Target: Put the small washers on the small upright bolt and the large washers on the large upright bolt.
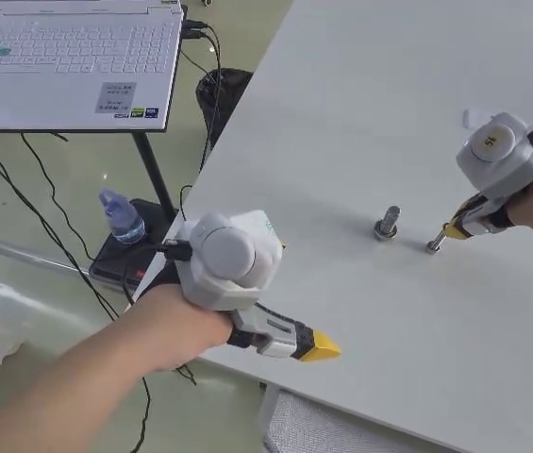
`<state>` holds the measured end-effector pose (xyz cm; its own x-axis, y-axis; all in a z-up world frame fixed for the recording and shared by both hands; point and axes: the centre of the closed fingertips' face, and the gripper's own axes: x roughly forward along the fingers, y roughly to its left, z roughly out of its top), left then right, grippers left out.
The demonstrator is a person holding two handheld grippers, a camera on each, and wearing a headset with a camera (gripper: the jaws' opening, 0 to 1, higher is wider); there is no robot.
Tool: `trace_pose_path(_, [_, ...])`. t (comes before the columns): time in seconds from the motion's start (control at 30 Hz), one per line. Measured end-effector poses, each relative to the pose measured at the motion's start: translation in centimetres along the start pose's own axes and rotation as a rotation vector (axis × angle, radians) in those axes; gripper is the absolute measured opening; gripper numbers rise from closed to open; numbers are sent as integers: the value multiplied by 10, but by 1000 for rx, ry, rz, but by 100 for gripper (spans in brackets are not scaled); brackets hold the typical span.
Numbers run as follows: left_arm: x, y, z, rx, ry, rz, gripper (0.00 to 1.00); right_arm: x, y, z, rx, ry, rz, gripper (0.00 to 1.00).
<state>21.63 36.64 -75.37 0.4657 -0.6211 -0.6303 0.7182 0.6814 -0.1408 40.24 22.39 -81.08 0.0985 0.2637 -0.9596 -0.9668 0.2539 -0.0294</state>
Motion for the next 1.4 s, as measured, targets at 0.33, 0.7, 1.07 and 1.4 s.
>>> trace_pose_path(0.33, [3,1,-2,-3,7,-6,89,2,6,-1,-9,10,1,13])
trace_pose_path(0.7, [2,0,2,7,7,-4,89,6,6,-2,-19,19,3,13])
trace_pose_path(1.07, [2,2,-4,0,19,-3,88,17,1,-8,-28,31,5,13])
trace_pose_path(1.4, [3,2,-11,-11,34,-4,88,28,5,-13,-24,45,18,13])
